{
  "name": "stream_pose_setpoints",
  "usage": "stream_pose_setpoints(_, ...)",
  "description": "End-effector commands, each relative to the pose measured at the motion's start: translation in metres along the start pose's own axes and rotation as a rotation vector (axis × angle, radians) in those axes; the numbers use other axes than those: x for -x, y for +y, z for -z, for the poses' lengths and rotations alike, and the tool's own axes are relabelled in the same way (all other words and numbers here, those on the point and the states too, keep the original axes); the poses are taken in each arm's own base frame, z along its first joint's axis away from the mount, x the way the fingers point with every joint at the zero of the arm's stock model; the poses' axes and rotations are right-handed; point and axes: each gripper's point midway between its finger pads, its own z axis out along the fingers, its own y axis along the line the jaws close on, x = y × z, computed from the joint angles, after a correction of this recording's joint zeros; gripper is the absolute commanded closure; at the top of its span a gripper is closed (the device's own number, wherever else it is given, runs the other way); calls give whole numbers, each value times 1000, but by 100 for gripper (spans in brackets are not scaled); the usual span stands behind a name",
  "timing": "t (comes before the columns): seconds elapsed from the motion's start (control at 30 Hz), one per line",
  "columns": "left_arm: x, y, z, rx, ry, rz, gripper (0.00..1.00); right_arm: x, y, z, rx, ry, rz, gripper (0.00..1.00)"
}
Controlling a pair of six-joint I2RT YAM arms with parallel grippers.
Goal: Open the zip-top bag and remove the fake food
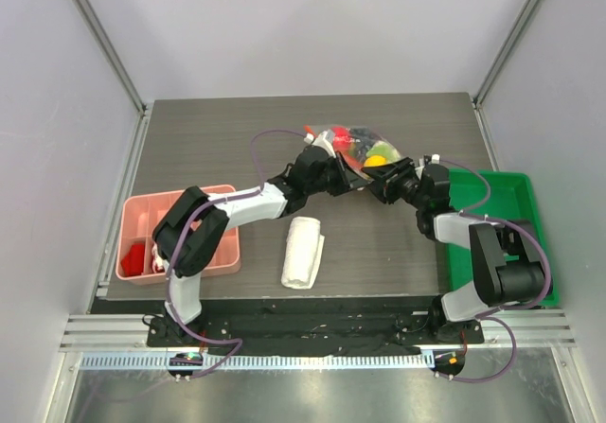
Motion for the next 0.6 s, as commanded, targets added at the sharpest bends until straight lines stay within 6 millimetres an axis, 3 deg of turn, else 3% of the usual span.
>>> stream_pose_setpoints(0.0,23,-33,21,-60,-68,-59,100,-17,29,15,97,60,85,46)
stream_pose_setpoints(0.13,18,-43,22,-115,-45,-37,100,-19,33,20,99,57,79,45)
stream_pose_setpoints(0.2,17,-43,24,-128,-45,-28,100,-19,32,19,93,59,48,54)
stream_pose_setpoints(0.27,18,-47,27,-146,-58,-20,100,-19,33,20,100,59,28,74)
stream_pose_setpoints(0.37,21,-46,34,-147,-88,5,91,-18,30,20,87,45,-5,94)
stream_pose_setpoints(0.4,20,-43,36,-141,-91,11,82,-18,29,19,81,47,-10,97)
stream_pose_setpoints(0.5,22,-43,42,-130,-107,26,64,-19,26,19,83,51,-28,99)
stream_pose_setpoints(0.57,23,-44,45,-131,-112,33,60,-19,25,19,87,51,-47,99)
